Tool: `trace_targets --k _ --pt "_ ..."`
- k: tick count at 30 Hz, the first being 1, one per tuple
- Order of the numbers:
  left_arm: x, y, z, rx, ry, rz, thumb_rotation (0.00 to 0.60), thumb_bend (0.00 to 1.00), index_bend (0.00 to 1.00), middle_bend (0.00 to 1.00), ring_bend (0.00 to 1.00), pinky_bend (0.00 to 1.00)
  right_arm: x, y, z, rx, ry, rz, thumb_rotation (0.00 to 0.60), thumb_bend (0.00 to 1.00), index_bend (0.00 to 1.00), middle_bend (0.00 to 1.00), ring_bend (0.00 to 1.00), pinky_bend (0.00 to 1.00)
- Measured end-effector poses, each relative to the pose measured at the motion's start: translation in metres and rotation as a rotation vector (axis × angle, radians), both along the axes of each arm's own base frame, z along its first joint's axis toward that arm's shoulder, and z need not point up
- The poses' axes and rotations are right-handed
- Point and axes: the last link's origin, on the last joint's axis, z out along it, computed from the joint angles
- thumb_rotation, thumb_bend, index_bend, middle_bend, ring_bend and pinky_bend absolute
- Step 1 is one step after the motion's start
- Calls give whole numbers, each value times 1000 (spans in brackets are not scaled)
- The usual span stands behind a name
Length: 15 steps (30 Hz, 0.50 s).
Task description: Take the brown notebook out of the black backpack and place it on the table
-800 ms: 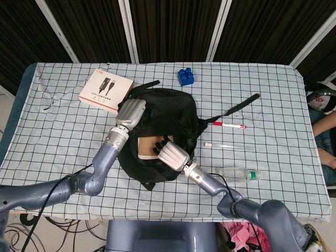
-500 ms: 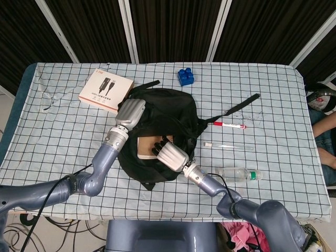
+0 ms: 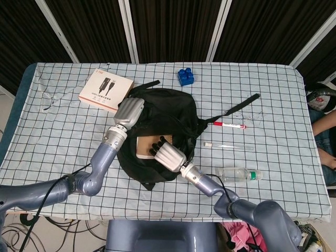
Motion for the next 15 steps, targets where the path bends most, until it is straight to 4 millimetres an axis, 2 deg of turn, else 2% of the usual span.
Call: trace_targets --k 7,10,15 --pt "1 -2 0 -4 8 -5 600 349 677 675 541 462 0 -7 -3 -25 0 -23 600 240 308 301 403 310" --pt "2 -2 1 -2 3 -7 600 349 677 675 542 462 -1 -9 -5 -27 6 -40 600 260 320 336 440 335" --pt "2 -2 1 2 4 -7 600 349 677 675 542 462 3 -8 -4 -50 -4 -3 600 432 508 455 538 451"
